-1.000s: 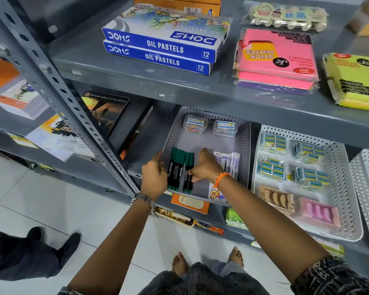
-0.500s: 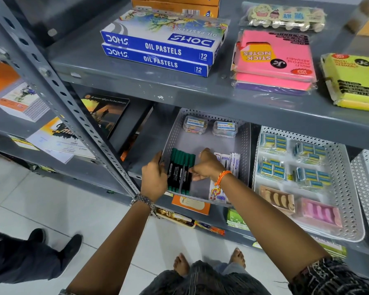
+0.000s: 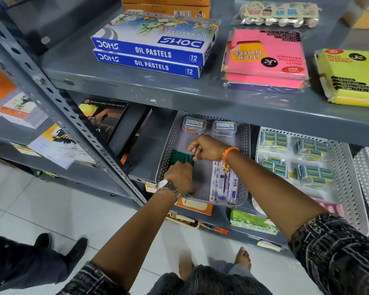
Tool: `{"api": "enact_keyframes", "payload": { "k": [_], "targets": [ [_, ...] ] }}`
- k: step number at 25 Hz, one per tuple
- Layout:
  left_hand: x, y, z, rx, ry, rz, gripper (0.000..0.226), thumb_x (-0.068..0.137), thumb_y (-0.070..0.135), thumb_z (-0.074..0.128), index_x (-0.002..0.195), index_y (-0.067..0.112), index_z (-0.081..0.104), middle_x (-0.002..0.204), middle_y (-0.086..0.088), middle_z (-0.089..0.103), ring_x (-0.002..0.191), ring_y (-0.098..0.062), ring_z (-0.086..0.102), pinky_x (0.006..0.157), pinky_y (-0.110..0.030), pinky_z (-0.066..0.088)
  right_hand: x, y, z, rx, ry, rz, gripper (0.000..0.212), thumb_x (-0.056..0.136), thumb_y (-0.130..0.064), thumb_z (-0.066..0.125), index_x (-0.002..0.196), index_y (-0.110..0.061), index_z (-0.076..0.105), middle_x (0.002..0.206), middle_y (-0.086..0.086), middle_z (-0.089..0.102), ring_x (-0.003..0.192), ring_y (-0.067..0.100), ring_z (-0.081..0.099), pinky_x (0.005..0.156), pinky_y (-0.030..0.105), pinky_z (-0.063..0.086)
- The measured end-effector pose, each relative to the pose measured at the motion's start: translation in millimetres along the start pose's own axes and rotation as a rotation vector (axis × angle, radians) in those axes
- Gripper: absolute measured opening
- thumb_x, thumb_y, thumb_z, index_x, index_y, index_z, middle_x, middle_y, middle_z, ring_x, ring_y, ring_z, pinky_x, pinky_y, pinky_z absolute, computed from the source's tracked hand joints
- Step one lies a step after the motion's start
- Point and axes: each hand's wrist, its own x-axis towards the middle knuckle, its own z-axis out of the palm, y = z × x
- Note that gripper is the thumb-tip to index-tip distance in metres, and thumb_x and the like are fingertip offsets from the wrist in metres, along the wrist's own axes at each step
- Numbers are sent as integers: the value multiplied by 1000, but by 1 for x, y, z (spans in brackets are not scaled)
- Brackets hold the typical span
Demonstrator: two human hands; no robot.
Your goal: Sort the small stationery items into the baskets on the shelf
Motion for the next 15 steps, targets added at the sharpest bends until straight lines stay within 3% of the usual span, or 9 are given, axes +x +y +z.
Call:
{"api": "enact_keyframes", "payload": {
  "k": [7,15],
  "targets": [
    [4,-4,4,52,79,-18,32,76,14,77,105,3,68,109,-17,68,102,-35,70,84,-42,61,3,-2,5,-29,22,-33,35,76,1,79,110,0,71,103,15,73,96,24,70,88,34,59],
    [2,-10,2,-52,56,-8,48,63,31,91,97,5,68,99,-13,69,94,-31,70,82,-41,62,3,-6,3,-29,14,-26,33,74,2,81,106,-2,73,99,14,74,93,23,71,86,35,60]
  ]
}}
